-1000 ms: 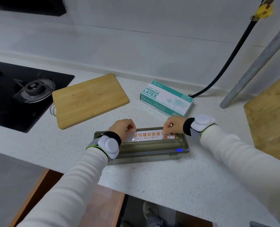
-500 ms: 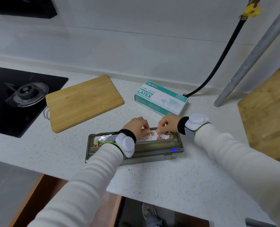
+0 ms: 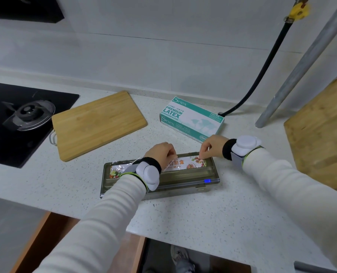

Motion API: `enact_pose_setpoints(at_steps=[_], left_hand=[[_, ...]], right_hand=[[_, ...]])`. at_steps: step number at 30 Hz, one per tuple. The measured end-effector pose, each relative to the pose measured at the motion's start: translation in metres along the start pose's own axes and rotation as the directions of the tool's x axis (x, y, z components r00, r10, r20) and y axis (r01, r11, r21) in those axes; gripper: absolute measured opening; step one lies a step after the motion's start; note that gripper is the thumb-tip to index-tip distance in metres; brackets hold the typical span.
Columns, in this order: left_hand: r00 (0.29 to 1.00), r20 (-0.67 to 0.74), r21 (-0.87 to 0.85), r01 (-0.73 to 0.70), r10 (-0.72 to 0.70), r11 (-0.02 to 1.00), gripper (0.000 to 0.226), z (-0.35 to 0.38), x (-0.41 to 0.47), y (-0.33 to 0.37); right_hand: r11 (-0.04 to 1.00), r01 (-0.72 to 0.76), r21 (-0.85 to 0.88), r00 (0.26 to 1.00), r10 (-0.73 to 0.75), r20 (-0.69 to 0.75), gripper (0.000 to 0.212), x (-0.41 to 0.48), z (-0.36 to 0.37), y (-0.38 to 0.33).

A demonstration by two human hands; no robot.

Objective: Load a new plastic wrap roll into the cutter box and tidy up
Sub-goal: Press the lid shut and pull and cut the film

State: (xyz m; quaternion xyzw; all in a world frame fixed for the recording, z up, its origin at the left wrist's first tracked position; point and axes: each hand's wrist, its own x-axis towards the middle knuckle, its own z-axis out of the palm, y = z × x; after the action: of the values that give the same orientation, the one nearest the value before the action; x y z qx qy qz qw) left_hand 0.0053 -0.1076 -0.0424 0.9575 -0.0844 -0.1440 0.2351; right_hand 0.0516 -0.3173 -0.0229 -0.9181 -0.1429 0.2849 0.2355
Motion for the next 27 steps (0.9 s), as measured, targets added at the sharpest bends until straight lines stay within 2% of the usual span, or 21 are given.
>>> enact_pose_setpoints(at_steps=[8, 11, 14, 27], left_hand=[[1.0, -0.018, -0.006, 0.015, -0.016, 1.0, 0.017, 0.0031, 0.0, -0.0009], [1.0, -0.027, -0.021, 0.014, -0.015, 1.0, 0.016, 0.0032, -0.0004, -0.0021], [0.999, -0.033, -0.025, 0.013, -0.014, 1.0, 0.015, 0.0035, -0.0007, -0.0028], [0.999, -0.033, -0.039, 0.019, -0.02, 0.999, 0.015, 0.0054, 0.0004, -0.003]], right_hand=[[0.998, -0.059, -0.015, 0.997, 0.058, -0.059, 0.031, 0.002, 0.0068, 0.003], [0.999, -0.043, 0.021, 0.999, 0.043, -0.025, 0.025, -0.0007, 0.0072, 0.0024], [1.0, -0.015, -0.012, 1.0, 0.015, -0.001, 0.023, -0.0017, 0.0069, 0.0009], [0.998, -0.032, -0.062, 0.997, 0.028, -0.068, 0.029, 0.0023, 0.0039, 0.0041]])
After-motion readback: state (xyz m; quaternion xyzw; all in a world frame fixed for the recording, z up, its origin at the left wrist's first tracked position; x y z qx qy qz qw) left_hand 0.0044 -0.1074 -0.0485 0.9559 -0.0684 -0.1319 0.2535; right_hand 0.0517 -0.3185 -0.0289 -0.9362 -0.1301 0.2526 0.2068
